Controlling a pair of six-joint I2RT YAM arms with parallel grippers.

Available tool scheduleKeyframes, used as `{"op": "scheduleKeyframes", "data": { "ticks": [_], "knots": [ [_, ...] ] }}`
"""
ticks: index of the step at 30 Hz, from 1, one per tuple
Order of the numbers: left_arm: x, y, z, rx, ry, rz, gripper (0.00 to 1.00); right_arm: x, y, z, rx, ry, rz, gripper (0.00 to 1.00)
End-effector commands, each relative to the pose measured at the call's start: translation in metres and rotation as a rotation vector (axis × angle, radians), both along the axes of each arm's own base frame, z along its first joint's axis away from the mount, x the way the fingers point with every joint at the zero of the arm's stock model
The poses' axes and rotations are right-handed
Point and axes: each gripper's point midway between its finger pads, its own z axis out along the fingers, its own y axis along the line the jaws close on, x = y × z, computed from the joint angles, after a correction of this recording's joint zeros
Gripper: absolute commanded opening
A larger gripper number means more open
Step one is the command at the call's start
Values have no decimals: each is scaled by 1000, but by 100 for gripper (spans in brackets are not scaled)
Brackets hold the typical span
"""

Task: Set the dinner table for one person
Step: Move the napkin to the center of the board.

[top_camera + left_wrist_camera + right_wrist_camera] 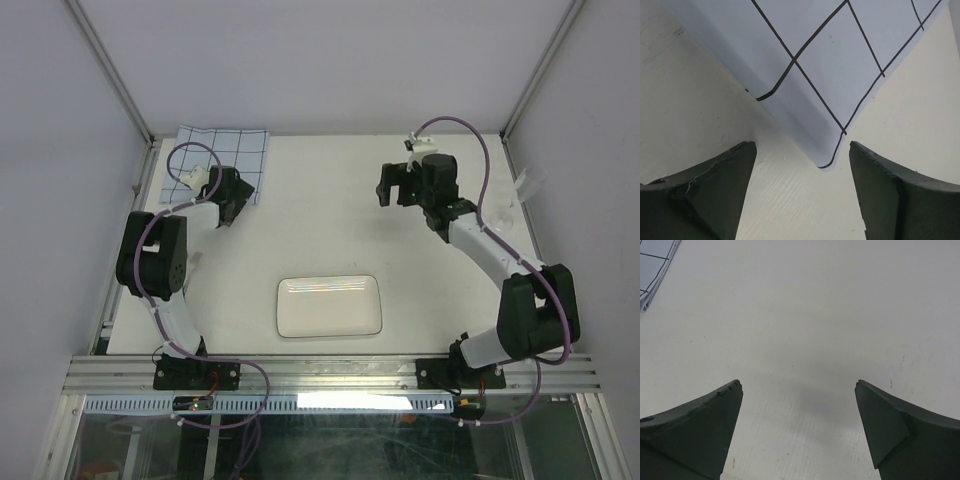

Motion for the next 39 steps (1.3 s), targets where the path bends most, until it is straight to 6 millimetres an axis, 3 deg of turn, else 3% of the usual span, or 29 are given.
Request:
{"op": "scheduleKeyframes", "data": {
  "ticks": [1, 4, 8, 16, 20, 34, 39],
  "knots": [
    [13, 6, 11, 10, -27, 37, 78, 4, 1, 3, -13, -20, -5, 99],
    [15, 6, 12, 10, -23, 37, 70, 5, 3, 2, -12, -16, -2, 99],
    [16, 6, 17, 9, -34, 41, 50, 5, 4, 1, -15, -15, 0, 99],
    [20, 7, 20, 21, -42, 35, 39, 7, 6, -1, -23, -8, 2, 100],
    [24, 4, 18, 18, -39, 22, 27, 6, 6, -4, -30, -3, 2, 100],
    [24, -1, 5, 8, -11, 3, 26, 5, 6, -7, -46, 3, -2, 100],
    [26, -3, 7, 3, -16, -10, 5, 4, 6, -10, -52, 12, -1, 99]
  ]
}}
